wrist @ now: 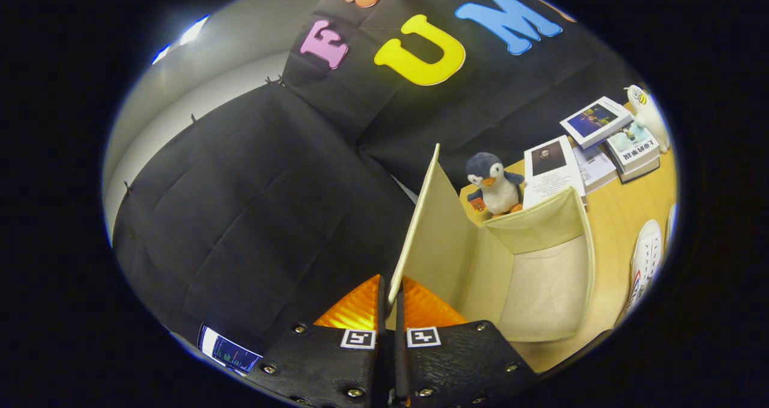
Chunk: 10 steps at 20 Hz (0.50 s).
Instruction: Open the storage box then place both shoes into the box .Put the left shoe in first, then the right shoe, with the right side of both shoes facing outward in a uniform manner.
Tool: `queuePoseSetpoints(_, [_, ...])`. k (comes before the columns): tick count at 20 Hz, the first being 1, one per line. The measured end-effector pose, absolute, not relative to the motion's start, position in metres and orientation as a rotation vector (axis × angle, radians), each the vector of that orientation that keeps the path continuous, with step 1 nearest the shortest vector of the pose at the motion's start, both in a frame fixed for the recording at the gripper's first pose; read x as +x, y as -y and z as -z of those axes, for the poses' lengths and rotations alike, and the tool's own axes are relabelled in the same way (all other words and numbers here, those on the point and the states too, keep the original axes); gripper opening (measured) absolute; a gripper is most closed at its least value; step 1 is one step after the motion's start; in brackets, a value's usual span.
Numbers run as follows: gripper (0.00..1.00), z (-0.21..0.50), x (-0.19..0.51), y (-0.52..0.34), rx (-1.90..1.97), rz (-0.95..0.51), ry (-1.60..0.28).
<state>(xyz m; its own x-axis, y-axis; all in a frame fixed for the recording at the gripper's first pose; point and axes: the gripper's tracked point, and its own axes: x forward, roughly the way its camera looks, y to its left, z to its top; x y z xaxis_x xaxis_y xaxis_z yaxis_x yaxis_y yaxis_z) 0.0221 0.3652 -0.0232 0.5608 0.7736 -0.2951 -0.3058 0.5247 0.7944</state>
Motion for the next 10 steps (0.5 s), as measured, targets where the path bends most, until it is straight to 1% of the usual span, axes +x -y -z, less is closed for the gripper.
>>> queuePoseSetpoints(6, [0.05, 0.03, 0.022, -0.421, 0.662, -0.766, -0.708])
queuePoseSetpoints(7, [0.05, 0.031, 0.018, -0.431, 0.651, -0.793, -0.711])
queuePoseSetpoints(8, [0.15, 0.032, 0.017, -0.435, 0.621, -0.81, -0.709])
queuePoseSetpoints(10, [0.24, 0.033, 0.017, -0.445, 0.558, -0.834, -0.693])
